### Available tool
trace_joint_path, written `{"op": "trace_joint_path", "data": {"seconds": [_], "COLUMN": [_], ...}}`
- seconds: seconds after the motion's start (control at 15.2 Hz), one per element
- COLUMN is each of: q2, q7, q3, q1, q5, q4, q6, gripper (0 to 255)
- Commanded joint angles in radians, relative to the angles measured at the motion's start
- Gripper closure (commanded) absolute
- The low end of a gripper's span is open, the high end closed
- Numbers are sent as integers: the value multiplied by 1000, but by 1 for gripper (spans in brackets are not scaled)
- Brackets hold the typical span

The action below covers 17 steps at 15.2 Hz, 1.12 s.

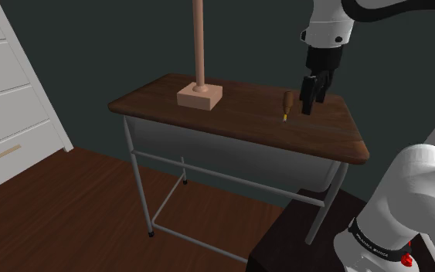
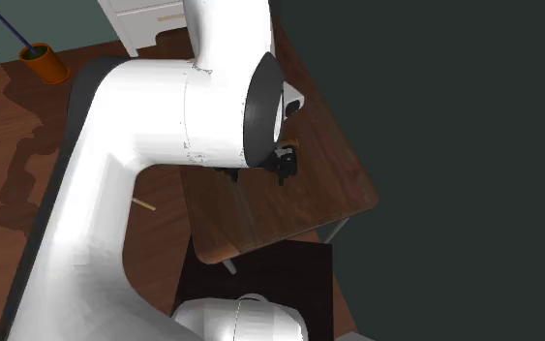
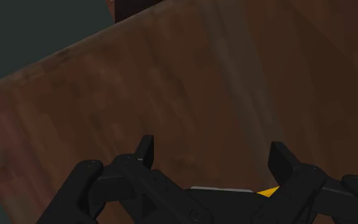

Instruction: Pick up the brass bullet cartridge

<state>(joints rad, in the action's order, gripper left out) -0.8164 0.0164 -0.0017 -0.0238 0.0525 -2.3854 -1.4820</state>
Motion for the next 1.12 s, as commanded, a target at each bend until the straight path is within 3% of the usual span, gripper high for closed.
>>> {"op": "trace_joint_path", "data": {"seconds": [0.0, 0.4, 0.46, 1.06], "q2": [0, 169, 175, 156], "q7": [0, 911, 951, 951], "q3": [0, 217, 227, 234], "q1": [0, 330, 347, 341], "q5": [0, -142, -146, -155], "q4": [0, 169, 177, 62], "q6": [0, -74, -76, -173], "gripper": [0, 0, 0, 0]}}
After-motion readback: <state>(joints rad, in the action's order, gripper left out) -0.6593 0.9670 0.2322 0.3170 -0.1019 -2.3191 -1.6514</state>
